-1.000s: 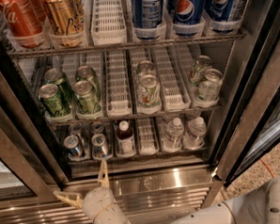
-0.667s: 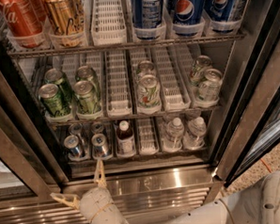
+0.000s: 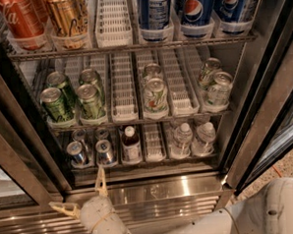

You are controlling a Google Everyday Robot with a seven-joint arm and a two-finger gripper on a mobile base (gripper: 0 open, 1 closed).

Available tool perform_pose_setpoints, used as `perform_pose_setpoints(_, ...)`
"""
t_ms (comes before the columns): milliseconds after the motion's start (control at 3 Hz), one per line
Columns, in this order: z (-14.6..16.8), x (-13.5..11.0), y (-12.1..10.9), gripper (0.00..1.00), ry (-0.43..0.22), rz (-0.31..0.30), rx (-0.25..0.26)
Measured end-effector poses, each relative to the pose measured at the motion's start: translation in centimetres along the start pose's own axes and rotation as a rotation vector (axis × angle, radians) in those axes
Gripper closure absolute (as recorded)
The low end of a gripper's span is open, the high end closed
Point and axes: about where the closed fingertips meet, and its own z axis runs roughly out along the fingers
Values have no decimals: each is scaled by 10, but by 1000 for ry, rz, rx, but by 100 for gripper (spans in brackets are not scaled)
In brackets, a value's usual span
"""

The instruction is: Pick redbull can from bottom shelf of fridge

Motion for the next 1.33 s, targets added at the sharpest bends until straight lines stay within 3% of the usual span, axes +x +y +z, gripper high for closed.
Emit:
perform_pose_setpoints(667, 1, 32, 17, 0, 34, 82, -4)
perform_pose_setpoints(1333, 7, 43, 28, 0, 54, 27, -35)
